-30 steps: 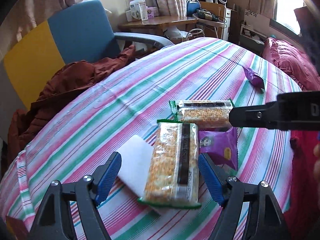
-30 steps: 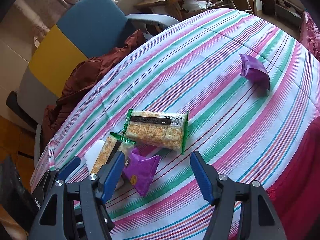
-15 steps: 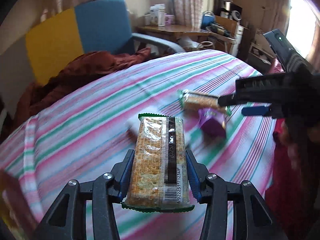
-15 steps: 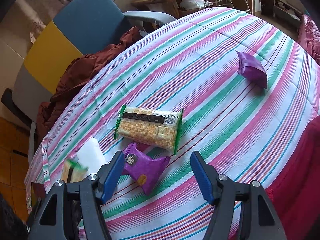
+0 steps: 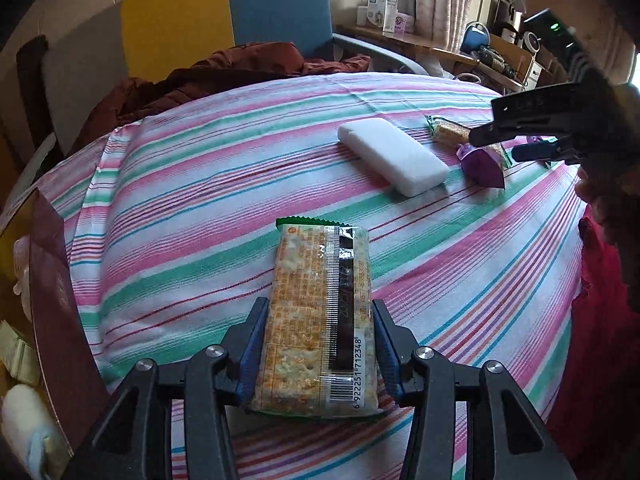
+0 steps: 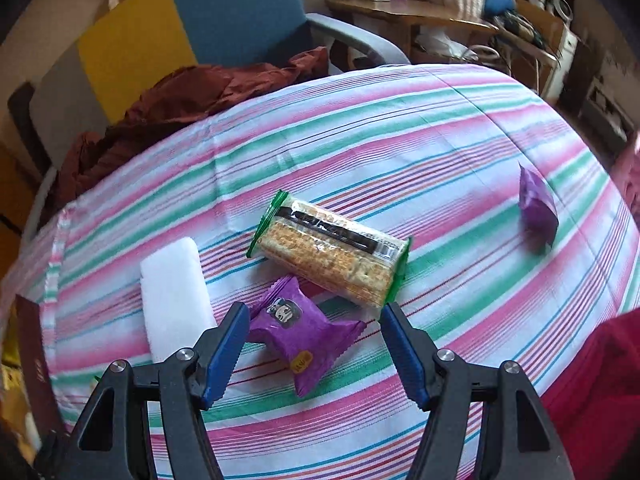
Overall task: Organize objects
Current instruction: 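Grasp the purple snack packet with the right gripper while the left holds the crackers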
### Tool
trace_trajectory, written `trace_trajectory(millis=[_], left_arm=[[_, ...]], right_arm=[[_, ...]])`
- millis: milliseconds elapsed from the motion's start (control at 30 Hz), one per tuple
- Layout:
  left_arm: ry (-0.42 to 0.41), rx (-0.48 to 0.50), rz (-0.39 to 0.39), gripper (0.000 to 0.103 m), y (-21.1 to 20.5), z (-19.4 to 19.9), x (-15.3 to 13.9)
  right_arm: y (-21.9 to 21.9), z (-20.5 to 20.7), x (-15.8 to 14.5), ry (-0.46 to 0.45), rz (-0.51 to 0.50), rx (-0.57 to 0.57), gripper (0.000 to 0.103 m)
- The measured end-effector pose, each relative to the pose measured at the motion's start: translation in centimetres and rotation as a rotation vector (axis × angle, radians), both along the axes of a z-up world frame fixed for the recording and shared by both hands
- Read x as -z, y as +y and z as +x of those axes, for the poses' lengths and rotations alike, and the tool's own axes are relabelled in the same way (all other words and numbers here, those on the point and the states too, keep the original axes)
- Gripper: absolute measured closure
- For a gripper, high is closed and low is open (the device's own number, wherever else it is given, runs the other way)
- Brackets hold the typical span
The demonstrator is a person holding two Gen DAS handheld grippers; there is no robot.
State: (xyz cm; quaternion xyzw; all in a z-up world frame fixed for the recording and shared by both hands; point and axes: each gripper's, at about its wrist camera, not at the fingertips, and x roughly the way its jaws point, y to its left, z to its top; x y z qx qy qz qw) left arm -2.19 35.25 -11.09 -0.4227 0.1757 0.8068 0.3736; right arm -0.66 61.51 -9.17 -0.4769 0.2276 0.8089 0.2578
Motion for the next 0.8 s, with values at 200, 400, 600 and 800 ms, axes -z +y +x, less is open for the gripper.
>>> trace_trajectory(millis=[200,400,600,800], left_arm=[[0.004,0.019,0.019,0.052,-0.4,-0.1,0.0],[0.013,0.024,0.027,0.051,-0.8,0.1,0.0],[0.020,0.023,0.031,0.051,-1.1,0.3,0.0],[0.016,0.022,0.037,0.051,-1.3,0.2,0.0]], right_arm=[[-0.8,-1.5,1.5,-0.065,0.036,-0.079,0.034],[-1.2,-1.5,2.4,-0.099,0.023,-0.109,0.065],[-0.6,-1.1,2.4,-0.081,-0.023,-0.100,0.067],[1.2,0.0,2.1,0.007,-0.174,-0.015,0.047]])
